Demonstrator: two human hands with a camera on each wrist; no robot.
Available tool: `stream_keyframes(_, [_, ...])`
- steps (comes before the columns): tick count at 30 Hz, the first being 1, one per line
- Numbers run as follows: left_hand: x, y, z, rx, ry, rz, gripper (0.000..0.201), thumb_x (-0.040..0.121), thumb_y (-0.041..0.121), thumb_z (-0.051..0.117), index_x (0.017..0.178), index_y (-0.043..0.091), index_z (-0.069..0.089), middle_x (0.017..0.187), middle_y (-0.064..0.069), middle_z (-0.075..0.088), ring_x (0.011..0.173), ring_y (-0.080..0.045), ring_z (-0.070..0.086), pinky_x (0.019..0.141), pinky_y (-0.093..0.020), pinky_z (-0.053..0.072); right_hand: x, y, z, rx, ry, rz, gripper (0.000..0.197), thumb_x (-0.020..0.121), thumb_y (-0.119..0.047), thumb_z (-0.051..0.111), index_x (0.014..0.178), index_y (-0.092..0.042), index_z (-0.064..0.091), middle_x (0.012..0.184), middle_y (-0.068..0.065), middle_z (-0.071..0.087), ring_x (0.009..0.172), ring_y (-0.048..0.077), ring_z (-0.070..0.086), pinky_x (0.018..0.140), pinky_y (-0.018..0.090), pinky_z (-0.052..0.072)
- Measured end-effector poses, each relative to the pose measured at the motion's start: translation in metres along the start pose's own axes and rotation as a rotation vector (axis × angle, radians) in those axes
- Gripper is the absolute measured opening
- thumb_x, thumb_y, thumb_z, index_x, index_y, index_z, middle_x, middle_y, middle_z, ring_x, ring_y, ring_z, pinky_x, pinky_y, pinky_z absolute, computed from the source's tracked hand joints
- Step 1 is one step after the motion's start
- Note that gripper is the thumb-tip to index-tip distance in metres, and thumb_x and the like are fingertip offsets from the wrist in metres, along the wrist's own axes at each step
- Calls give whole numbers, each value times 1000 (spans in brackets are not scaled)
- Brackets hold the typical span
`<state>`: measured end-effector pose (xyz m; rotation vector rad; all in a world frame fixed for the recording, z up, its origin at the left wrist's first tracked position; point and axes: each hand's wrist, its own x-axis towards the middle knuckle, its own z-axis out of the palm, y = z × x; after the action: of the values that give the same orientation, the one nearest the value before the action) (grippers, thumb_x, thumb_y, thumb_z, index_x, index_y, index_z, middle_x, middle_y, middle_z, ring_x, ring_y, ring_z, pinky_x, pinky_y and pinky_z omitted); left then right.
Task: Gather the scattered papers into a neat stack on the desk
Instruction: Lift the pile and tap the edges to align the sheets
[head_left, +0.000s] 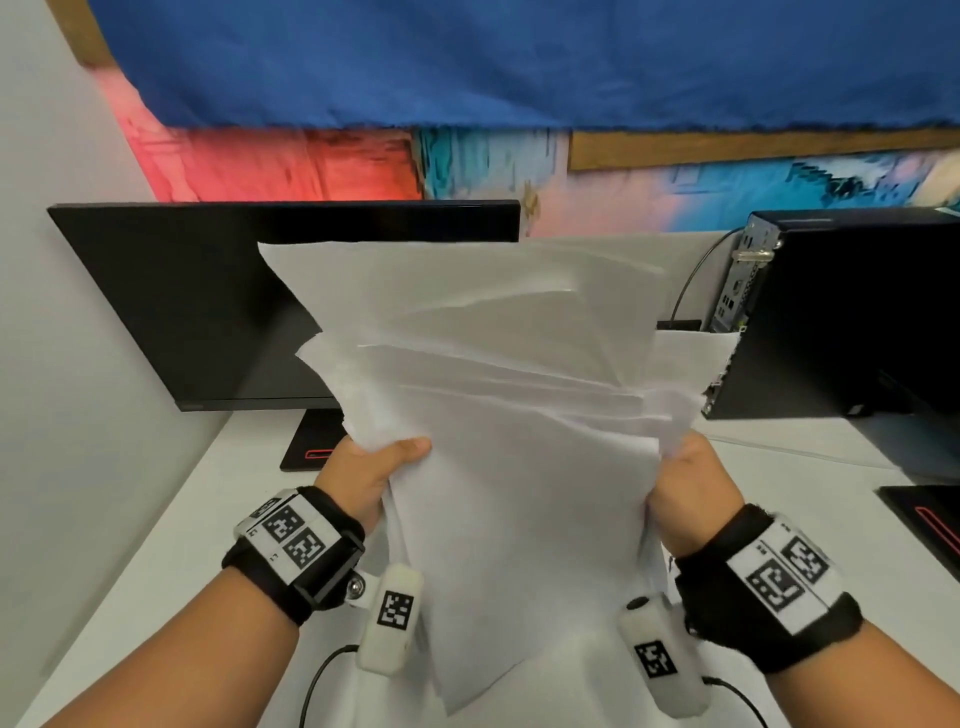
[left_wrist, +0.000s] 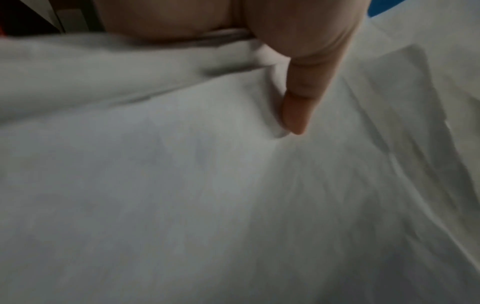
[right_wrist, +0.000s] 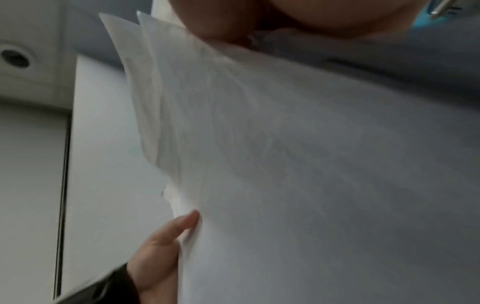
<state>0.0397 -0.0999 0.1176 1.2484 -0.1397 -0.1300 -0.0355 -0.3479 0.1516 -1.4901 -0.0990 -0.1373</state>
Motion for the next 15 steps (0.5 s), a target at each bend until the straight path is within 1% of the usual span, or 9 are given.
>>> stream_keyframes(2, [1, 2, -1, -6, -90, -26, 64, 31, 24, 92, 90, 13, 68, 82, -7, 76, 78, -24, 72, 65, -30, 58, 5, 0, -5, 80, 58, 48, 25, 81, 13, 53, 93, -1, 69, 75, 2, 75, 69, 14, 71, 55, 21, 55])
stream_keyframes(3, [2, 4, -1, 10, -118, -26, 66, 26, 23, 92, 88, 14, 70, 81, -8, 76, 77, -23, 72, 63, -29, 58, 9, 2, -7, 107, 91, 71, 25, 81, 13, 53, 96, 0, 69, 81, 8, 75, 73, 19, 71, 58, 25, 57])
stream_keyframes(6, [1, 9, 1, 57, -150, 5, 34, 40, 6, 78, 73, 15, 77, 72, -5, 76, 69, -18, 73, 58, -24, 56, 17, 1, -11, 178, 122, 117, 28, 81, 14, 51, 91, -3, 70, 77, 10, 74, 67, 22, 70, 55, 27, 57])
stream_keyframes(8, [0, 13, 3, 45, -158, 27, 38, 37, 8, 83, 73, 17, 77, 73, -4, 76, 69, -16, 73, 58, -24, 56, 18, -1, -13, 216, 104, 142, 34, 83, 14, 48, 77, -10, 71, 62, 4, 73, 53, 16, 68, 45, 22, 52])
stream_keyframes(10, [-1, 17, 4, 66, -141, 45, 49, 33, 22, 91, 80, 18, 76, 80, -2, 76, 76, -17, 72, 62, -24, 57, 20, -1, -15, 262, 124, 175, 37, 84, 15, 45, 76, -11, 70, 59, 3, 72, 50, 15, 67, 43, 21, 51])
stream_keyframes(12, [0, 20, 6, 150, -12, 85, 40, 49, 18, 86, 86, 18, 72, 85, -3, 76, 85, -23, 71, 69, -28, 57, 22, -2, -14, 368, 131, 173, 36, 84, 14, 42, 91, -10, 68, 74, 6, 75, 65, 19, 71, 52, 26, 56])
stream_keyframes(13, [1, 21, 8, 195, 77, 108, 30, 59, 15, 81, 87, 19, 70, 86, -4, 75, 89, -27, 69, 74, -32, 56, 23, 0, -13, 429, 139, 151, 32, 85, 8, 45, 102, -9, 67, 89, 10, 75, 81, 23, 72, 63, 32, 60])
stream_keyframes(14, [1, 22, 10, 233, 166, 122, 21, 68, 12, 77, 85, 19, 67, 86, -4, 73, 91, -29, 68, 77, -35, 55, 22, 1, -11, 499, 144, 131, 31, 85, -6, 51, 113, -9, 63, 106, 13, 71, 97, 27, 68, 76, 37, 59])
stream_keyframes(15, [0, 23, 14, 263, 225, 134, 13, 74, 10, 72, 82, 20, 66, 82, -3, 72, 89, -28, 68, 78, -36, 54, 20, 2, -8, 552, 146, 120, 43, 81, -25, 59, 122, -11, 58, 117, 13, 67, 108, 28, 63, 85, 40, 56])
